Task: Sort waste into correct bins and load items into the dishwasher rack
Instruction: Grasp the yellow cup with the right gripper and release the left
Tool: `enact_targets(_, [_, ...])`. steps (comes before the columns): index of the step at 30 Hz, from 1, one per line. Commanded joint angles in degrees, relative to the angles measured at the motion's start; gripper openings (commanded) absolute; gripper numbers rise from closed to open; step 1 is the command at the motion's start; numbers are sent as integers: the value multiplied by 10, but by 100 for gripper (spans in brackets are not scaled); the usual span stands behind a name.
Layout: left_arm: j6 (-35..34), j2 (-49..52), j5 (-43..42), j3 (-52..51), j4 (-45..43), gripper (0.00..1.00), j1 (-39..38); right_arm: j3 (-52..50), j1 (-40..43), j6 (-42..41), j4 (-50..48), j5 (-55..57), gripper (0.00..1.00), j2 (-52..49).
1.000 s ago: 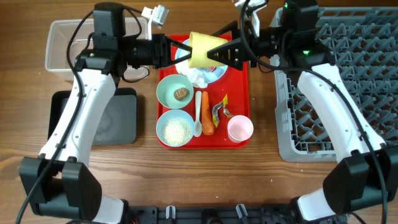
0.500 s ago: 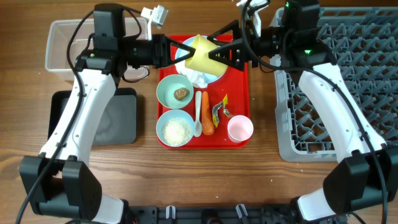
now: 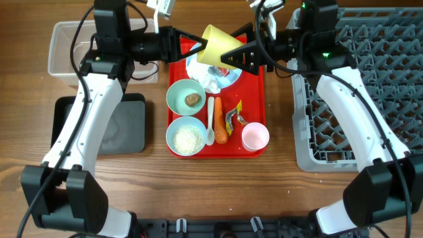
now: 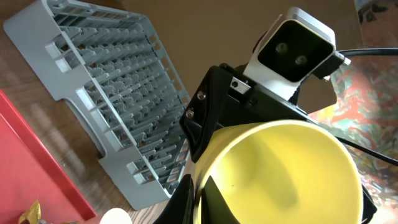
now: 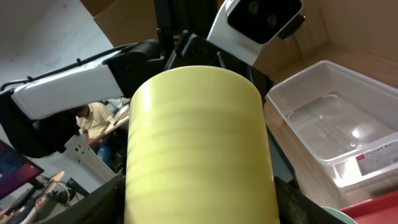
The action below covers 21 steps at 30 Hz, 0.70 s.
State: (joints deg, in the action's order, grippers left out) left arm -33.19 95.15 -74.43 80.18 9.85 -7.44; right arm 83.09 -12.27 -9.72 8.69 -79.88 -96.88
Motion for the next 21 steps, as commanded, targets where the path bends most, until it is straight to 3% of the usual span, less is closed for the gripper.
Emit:
enact_targets(1, [-10,2,-20,2,-13,4,-2,8,0,6,0,-5,70,-12])
enact_targets(4, [-32,2,-20,2,-38,4,-2,8,0,7,1,-11,76,-12])
enact_targets(10, [-51,2,-20,2,-64,4,-2,8,0,7,4,-11,76,-12])
enact_targets(12, [-51,2,-20,2,-64,4,-2,8,0,7,4,-11,70,-12])
enact_targets(15, [-50,2,-20,2,-64,4,-2,8,0,6,4,-11,49,-12])
enact_targets(19, [-50,2,-20,2,-61,5,-2,8,0,5,-1,-11,46,-12])
enact_targets(21, [-50,2,-20,2,-60,13,-2,8,0,4,-8,-11,46,-12])
